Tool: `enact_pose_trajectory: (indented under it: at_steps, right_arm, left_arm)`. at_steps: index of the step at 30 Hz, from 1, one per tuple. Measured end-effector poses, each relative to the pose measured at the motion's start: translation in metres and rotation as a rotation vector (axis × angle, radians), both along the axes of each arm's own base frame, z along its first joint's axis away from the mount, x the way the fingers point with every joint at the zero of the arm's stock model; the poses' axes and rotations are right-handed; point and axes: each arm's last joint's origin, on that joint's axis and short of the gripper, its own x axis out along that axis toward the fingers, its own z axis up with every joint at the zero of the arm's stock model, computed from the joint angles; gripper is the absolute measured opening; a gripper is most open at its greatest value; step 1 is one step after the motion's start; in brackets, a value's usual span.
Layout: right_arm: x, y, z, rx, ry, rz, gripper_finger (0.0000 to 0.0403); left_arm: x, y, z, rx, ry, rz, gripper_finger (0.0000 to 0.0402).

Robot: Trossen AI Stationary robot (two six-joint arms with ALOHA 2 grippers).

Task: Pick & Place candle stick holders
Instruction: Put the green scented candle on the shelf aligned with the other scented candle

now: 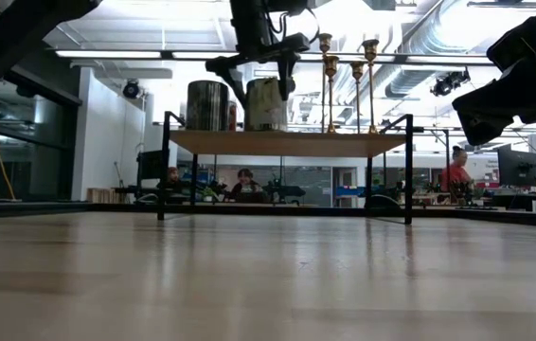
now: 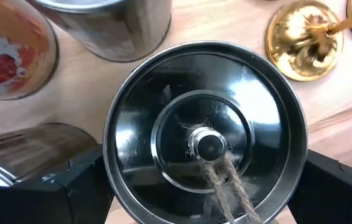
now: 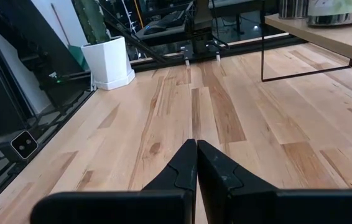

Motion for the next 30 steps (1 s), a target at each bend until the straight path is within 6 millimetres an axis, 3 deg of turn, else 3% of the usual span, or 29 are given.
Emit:
enact_pose_trajectory:
  at_steps: [30]
  right_arm:
    - [0.0000,0.0000,0.0001,0.000,-0.001,0.000,0.0004]
  left_arm:
    - [-0.0029,-0.0001,0.0068,0.071,0.007,-0.042,0.0382]
